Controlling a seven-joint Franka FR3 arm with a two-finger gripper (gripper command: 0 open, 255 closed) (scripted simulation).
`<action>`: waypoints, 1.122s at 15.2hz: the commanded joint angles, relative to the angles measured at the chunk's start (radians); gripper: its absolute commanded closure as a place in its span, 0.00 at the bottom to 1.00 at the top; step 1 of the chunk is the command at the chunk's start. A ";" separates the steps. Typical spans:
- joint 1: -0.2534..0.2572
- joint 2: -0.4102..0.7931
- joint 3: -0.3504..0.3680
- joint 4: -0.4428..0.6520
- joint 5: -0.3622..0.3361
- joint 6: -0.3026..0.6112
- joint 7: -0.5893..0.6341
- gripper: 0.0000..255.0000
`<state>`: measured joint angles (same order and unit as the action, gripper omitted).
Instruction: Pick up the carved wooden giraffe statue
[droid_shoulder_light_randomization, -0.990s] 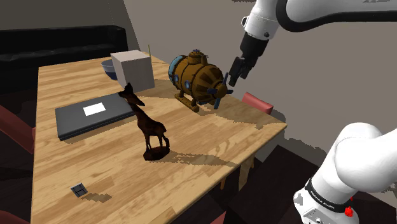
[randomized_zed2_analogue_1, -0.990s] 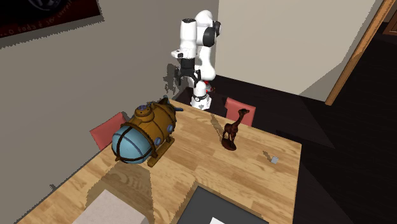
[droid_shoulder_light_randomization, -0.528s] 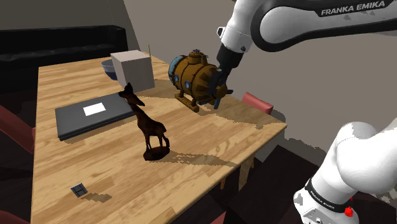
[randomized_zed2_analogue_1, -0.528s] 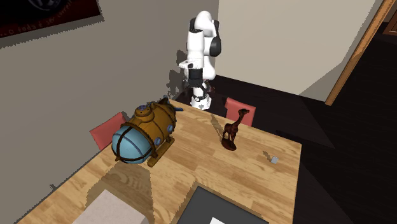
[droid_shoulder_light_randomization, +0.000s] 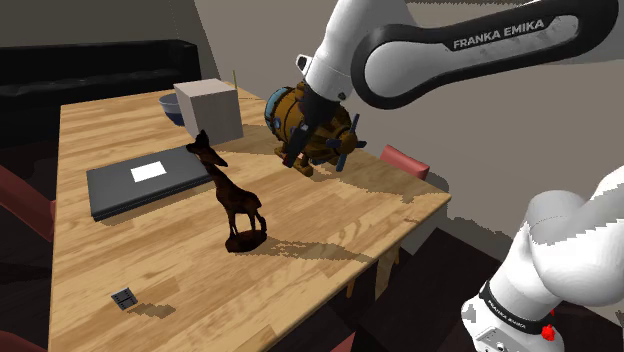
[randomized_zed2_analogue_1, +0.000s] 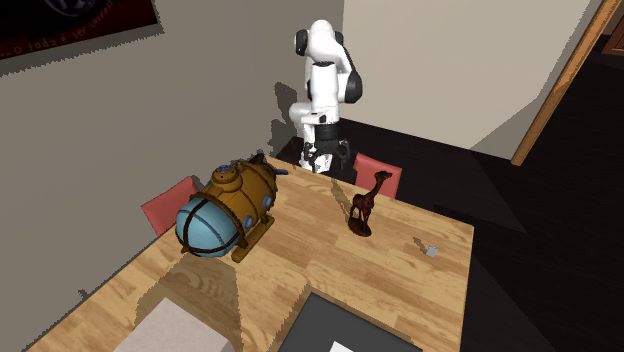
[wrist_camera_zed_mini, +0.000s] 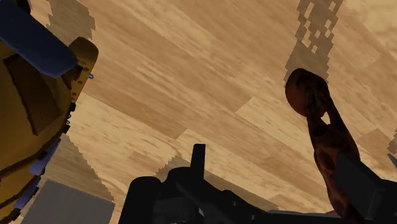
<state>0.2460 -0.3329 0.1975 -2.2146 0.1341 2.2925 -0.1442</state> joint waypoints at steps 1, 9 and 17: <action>0.019 0.052 0.015 0.019 0.006 0.056 -0.029 0.00; 0.091 0.237 0.080 0.126 0.005 0.217 -0.128 0.00; 0.102 0.288 0.092 0.089 0.002 0.316 -0.145 0.00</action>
<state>0.3474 -0.0487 0.2884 -2.1166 0.1370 2.5943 -0.2900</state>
